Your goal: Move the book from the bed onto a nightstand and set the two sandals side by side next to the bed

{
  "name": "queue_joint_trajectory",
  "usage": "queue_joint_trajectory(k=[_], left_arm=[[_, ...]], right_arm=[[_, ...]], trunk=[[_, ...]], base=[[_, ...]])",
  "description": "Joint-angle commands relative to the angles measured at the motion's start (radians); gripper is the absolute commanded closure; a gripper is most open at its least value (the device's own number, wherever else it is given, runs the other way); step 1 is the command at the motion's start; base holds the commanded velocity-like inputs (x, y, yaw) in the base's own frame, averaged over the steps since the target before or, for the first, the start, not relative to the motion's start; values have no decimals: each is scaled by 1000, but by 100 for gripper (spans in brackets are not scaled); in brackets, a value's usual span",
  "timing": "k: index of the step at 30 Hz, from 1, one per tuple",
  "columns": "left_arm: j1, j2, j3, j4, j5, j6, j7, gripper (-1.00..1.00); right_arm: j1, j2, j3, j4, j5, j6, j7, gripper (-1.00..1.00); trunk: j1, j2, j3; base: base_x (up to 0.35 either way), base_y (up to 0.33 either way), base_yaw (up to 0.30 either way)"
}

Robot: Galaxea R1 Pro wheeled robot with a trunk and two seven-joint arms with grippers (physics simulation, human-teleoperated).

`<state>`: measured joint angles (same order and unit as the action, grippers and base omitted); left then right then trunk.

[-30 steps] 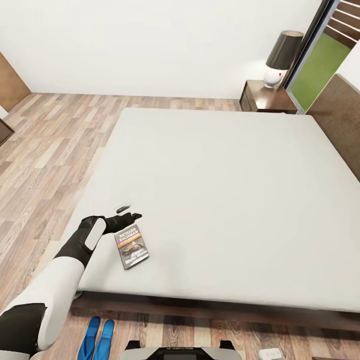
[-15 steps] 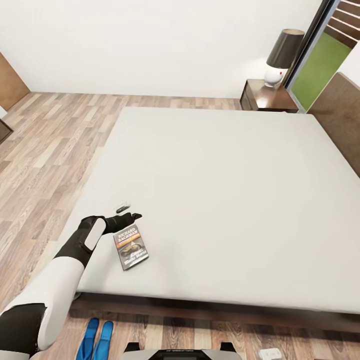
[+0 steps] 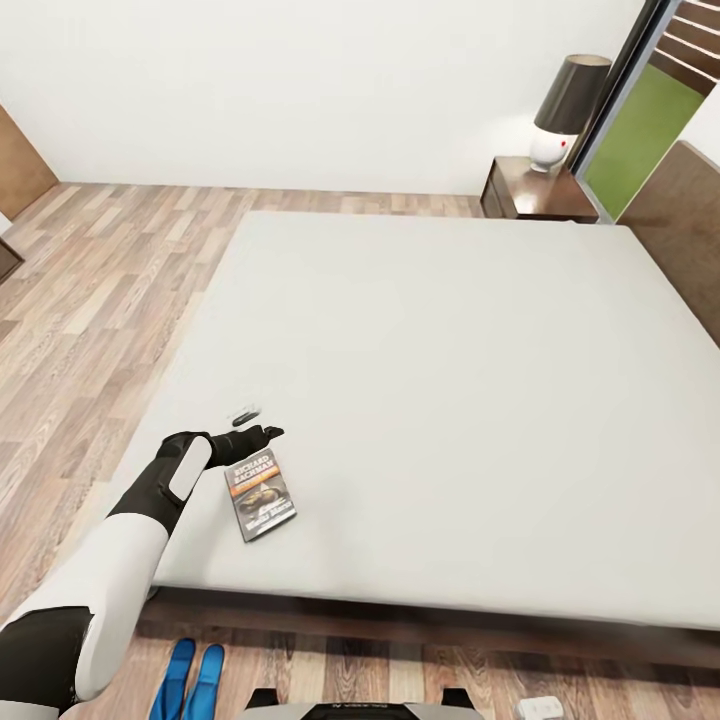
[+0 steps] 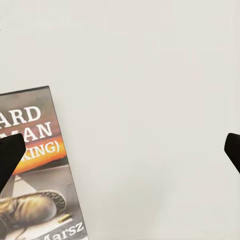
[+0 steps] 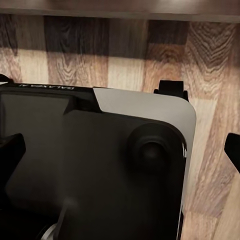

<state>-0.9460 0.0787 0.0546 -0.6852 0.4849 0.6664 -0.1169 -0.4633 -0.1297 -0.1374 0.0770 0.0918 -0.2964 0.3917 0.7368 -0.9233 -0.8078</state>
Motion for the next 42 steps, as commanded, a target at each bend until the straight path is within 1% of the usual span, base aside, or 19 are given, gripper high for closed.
queue_joint_trajectory(k=[1, 42], left_arm=[[0, 0, 4, 0, -2, 6, -4, -100], [0, -2, 3, -1, 0, 7, -6, -100]], right_arm=[[-1, -1, -8, 4, 9, -7, 1, -100], [-1, -1, -8, 4, 9, -7, 1, -100]], trunk=[[4, -8, -4], [161, -295, -132]], base=[[0, 0, 0], [0, 0, 0]])
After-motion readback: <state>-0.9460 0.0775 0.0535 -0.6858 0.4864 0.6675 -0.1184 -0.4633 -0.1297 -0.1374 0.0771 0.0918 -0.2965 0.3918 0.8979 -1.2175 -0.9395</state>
